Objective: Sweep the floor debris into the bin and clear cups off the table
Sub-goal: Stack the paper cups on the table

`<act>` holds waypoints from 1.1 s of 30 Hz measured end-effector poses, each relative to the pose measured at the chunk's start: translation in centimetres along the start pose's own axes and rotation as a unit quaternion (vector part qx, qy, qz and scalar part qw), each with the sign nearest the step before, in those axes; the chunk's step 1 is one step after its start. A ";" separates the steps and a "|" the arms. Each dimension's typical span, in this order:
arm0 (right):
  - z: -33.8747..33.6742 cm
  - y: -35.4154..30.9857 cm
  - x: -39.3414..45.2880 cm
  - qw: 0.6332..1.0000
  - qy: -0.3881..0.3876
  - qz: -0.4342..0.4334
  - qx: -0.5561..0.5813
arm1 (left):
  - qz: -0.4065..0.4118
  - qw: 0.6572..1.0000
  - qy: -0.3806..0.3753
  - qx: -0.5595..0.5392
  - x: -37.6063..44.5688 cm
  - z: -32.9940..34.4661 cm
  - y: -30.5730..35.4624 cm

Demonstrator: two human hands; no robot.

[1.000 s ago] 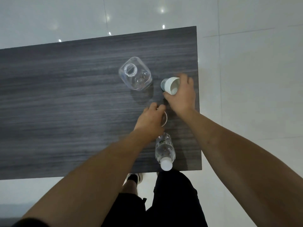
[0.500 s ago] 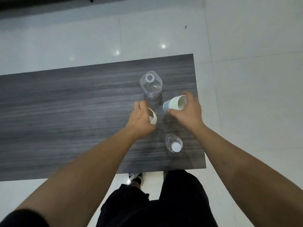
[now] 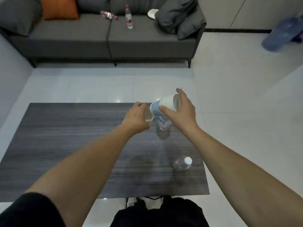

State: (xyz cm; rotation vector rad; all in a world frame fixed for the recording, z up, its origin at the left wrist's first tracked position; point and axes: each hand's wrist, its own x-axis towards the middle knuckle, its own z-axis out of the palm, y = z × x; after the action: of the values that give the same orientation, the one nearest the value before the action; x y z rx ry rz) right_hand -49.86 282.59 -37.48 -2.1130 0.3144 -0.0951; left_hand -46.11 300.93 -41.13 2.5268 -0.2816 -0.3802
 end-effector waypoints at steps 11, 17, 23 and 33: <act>1.5 -7.3 -0.7 0.990 -0.086 -0.065 -0.087 | 0.082 0.993 0.072 0.054 -2.3 -7.1 2.8; 0.3 -5.1 -0.5 0.983 -0.154 -0.033 -0.098 | 0.074 0.996 0.046 0.020 -2.3 -6.1 3.4; -2.1 4.0 -2.7 0.965 -0.156 0.057 -0.204 | 0.016 0.999 0.017 -0.027 -2.1 -1.2 3.1; -0.5 18.3 -7.3 0.901 -0.249 0.229 -0.270 | -0.049 0.993 -0.036 -0.103 -1.7 7.6 2.5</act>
State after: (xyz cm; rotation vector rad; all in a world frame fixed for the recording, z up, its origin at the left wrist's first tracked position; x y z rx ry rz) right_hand -60.42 274.89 -52.25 -2.4372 0.5621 0.8920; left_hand -50.49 295.56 -45.45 2.3327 -0.1377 -0.5119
